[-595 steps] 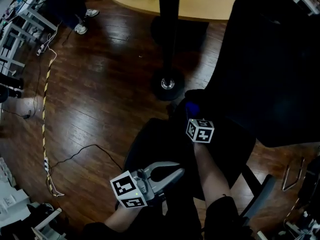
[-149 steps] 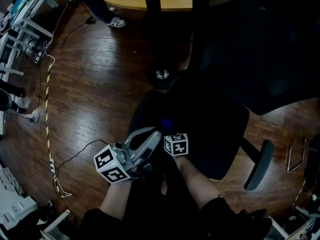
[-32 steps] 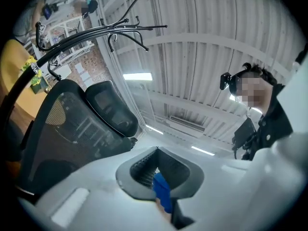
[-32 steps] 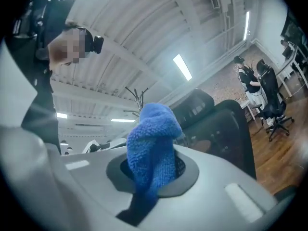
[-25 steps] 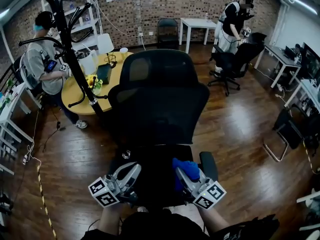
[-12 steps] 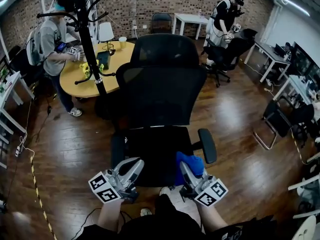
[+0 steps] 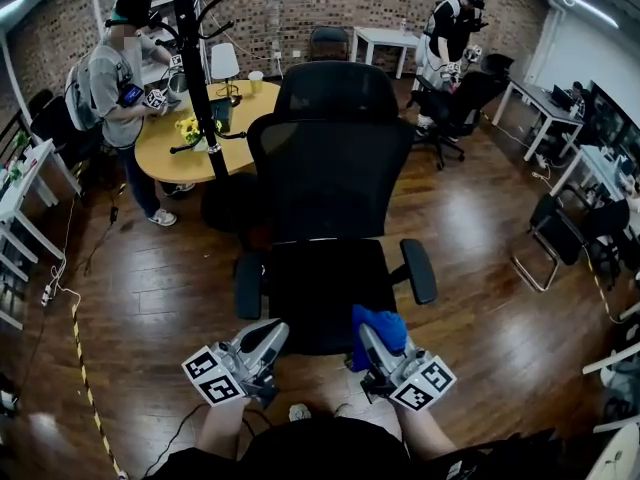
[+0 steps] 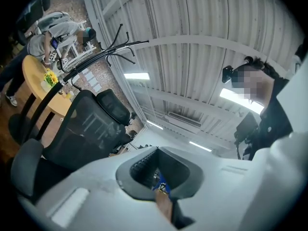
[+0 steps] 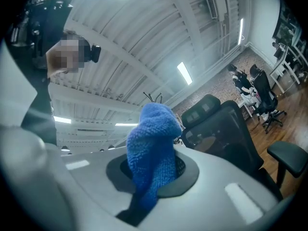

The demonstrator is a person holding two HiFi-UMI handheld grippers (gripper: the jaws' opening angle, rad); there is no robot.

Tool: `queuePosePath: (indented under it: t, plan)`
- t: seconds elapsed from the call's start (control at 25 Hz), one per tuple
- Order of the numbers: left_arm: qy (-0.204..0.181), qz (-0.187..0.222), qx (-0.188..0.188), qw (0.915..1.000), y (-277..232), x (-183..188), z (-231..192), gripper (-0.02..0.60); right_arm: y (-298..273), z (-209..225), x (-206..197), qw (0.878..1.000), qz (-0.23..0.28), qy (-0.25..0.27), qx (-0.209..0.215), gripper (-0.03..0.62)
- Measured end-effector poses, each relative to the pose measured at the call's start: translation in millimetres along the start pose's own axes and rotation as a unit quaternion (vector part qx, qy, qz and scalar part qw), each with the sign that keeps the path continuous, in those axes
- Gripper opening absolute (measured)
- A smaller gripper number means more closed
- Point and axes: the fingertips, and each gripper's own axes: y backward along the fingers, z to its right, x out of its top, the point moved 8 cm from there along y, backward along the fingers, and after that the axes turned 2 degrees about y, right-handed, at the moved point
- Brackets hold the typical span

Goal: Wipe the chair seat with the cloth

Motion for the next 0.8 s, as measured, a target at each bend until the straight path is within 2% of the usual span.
queuePosePath:
  t: [0.32,0.8]
  plan:
    - [-0.011,-0.005,-0.029,0.9995,-40.8,-9.3,27.7,-0.011,15.3,17.1,11.2,1.0,-0.014,0.01,-0.001,0.034]
    - [-0.02,-0.006,-0.033,0.9992,-53.3,-9.2,40.1,-0.011,15.7,22.7,19.6,1.0,-0.006,0.01,0.015,0.034]
